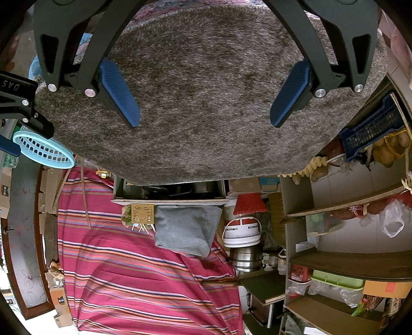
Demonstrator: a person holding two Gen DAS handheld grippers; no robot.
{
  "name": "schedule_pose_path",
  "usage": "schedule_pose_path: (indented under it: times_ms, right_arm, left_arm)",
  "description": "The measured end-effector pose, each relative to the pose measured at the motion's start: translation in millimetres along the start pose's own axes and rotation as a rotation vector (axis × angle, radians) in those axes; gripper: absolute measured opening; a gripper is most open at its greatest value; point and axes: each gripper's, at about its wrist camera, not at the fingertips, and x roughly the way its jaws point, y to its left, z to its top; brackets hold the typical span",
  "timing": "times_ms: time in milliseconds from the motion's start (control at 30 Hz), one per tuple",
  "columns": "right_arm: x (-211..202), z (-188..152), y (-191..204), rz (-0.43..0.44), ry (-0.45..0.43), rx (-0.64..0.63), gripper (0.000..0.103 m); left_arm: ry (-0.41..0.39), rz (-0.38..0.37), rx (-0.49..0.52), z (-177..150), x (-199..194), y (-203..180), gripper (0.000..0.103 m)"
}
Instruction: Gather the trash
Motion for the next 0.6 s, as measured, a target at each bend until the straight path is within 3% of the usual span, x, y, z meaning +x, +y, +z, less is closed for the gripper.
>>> schedule_pose_path:
  times_ms: [600]
  right_arm:
    - [0.3, 0.6, 0.6, 0.013, -0.002, 0.004, 0.099]
  left_arm:
    - [0.002, 0.018, 0.005, 0.1, -2.8, 7.3, 0.098]
